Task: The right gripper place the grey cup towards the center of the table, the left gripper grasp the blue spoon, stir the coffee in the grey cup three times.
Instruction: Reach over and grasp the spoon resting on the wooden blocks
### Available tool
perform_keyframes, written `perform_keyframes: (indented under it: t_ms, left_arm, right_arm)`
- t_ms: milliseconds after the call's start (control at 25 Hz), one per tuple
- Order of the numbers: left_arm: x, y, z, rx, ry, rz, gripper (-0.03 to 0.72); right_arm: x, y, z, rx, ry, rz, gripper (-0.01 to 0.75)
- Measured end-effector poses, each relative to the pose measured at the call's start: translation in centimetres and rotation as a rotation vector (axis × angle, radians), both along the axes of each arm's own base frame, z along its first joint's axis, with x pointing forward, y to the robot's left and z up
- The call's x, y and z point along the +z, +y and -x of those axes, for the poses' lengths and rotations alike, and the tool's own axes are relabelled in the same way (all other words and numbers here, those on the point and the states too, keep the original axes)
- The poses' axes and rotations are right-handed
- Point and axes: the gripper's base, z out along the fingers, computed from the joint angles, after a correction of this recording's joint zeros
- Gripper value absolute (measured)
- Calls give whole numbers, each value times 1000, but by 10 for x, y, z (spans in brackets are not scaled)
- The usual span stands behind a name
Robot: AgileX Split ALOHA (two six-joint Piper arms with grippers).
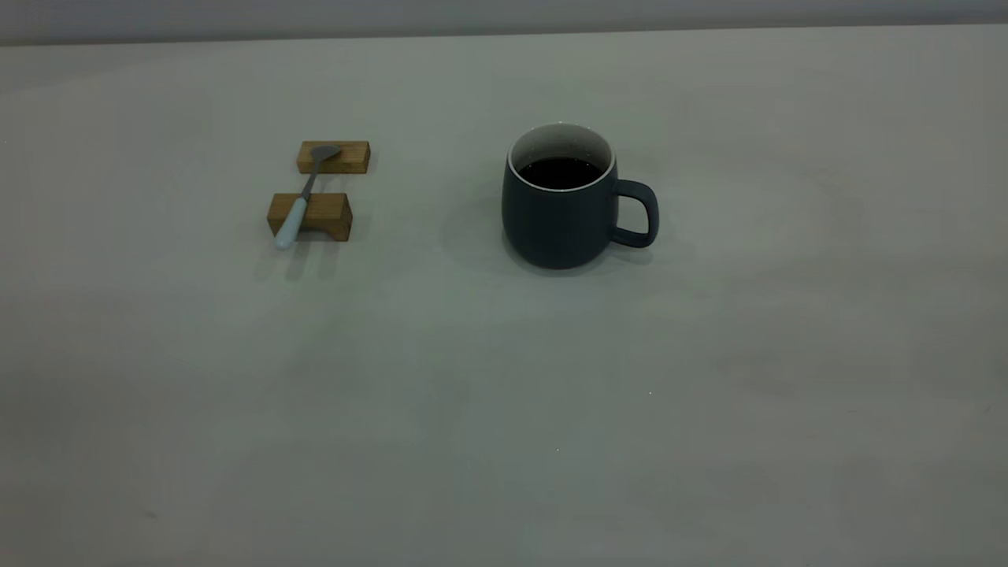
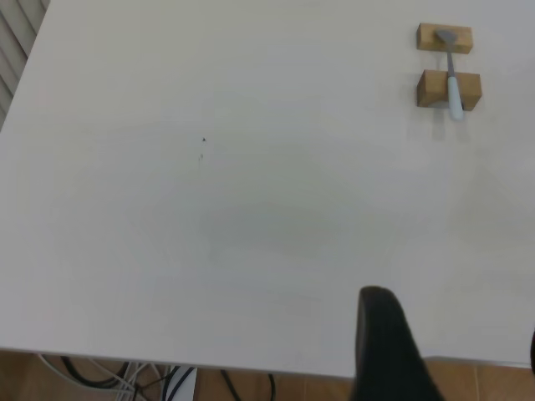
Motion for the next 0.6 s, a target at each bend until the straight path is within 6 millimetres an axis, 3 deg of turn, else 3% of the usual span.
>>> perform_keyframes:
  t_ms: [480,600]
  left_arm:
    - [1,0,0,19,-6,23,485]
    - [17,1,-11,25,-10,13,521]
  right_arm:
    - [0,0,0,0,0,0,246]
    - [0,0,0,0,0,0,223]
